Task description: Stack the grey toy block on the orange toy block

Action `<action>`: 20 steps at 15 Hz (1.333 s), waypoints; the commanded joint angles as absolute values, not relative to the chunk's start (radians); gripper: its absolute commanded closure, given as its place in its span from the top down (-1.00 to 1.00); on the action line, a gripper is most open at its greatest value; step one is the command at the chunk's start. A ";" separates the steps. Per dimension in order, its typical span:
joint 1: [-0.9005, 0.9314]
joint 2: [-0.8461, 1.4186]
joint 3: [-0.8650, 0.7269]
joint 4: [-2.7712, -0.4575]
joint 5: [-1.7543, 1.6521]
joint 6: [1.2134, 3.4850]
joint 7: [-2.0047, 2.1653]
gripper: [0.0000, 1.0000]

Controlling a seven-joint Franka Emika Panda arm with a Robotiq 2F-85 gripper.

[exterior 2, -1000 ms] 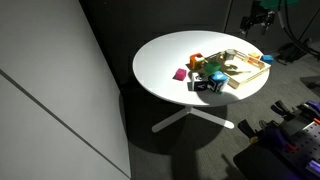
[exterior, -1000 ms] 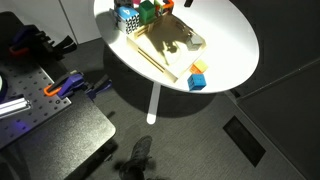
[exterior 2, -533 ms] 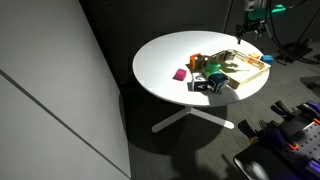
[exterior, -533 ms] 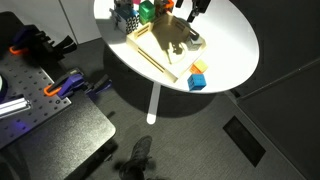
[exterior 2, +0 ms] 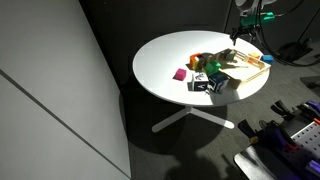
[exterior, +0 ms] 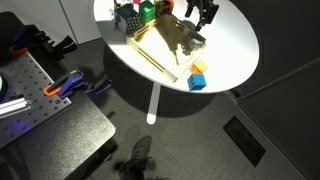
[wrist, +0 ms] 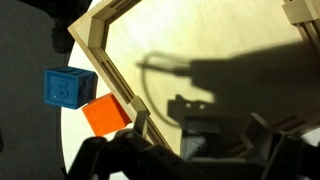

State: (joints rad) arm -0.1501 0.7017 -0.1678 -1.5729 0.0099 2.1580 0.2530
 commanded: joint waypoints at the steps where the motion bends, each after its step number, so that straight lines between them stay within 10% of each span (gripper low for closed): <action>1: -0.166 0.789 -0.171 -1.461 0.029 2.169 0.269 1.00; 20: -0.130 1.057 -0.206 -1.191 0.001 2.175 0.361 1.00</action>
